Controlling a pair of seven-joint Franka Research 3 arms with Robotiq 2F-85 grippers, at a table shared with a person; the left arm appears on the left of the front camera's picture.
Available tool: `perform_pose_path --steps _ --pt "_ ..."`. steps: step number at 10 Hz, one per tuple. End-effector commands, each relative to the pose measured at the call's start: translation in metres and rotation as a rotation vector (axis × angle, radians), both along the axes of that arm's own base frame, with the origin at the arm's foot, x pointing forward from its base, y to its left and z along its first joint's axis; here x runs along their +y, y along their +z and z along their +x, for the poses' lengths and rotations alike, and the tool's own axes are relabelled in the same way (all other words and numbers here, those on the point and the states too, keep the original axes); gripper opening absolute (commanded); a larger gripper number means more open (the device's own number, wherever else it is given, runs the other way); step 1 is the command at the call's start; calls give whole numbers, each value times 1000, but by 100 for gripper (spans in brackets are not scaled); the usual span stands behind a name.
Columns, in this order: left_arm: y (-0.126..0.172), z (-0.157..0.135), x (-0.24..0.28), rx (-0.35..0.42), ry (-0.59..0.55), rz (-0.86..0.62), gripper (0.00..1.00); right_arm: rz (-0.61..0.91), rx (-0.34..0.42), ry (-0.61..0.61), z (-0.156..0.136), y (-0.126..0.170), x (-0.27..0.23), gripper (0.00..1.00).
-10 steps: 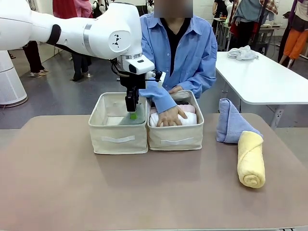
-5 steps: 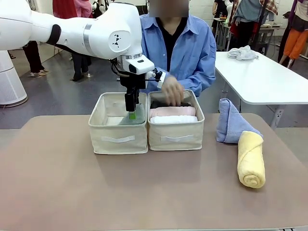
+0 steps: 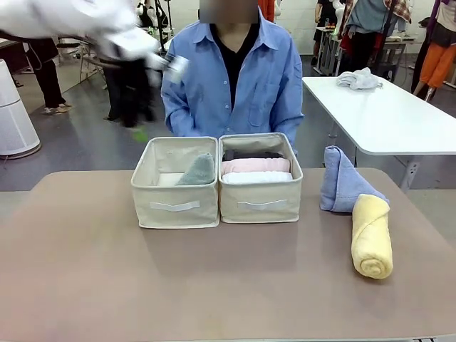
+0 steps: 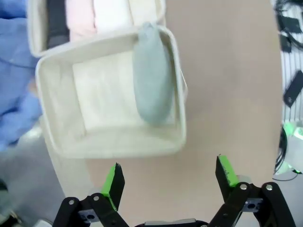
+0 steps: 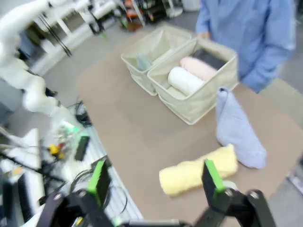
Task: Sort the towels based on their folding style.
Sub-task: Pick up one triangle-folded towel and place it in the left Fabric basket, then pick up another triangle-folded towel from the table and place it in the left Fabric basket.
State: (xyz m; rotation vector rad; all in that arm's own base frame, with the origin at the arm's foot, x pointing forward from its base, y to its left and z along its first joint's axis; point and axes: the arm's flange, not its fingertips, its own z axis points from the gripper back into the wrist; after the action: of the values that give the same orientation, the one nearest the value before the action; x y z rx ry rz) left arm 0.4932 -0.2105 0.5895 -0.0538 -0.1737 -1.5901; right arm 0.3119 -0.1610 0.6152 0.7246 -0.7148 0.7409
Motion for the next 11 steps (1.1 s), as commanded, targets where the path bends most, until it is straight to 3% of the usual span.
perform_pose_path --steps 1,3,5,6,7,11 --pt "7 -78 110 -55 111 -100 100 12 -12 10 0 -1 1 100" --pt "-5 -102 152 -88 194 -237 100 12 -12 10 0 -1 1 100" --pt "-10 -102 178 -65 253 -293 100 12 -12 10 0 -1 1 100" --pt "-7 -92 175 -53 254 -250 100 12 -12 10 0 -1 1 100" --pt "-2 -110 192 -50 253 -250 100 12 -12 10 0 -1 1 100" --pt "-2 -110 192 -50 253 -250 100 12 -12 10 0 -1 1 100"
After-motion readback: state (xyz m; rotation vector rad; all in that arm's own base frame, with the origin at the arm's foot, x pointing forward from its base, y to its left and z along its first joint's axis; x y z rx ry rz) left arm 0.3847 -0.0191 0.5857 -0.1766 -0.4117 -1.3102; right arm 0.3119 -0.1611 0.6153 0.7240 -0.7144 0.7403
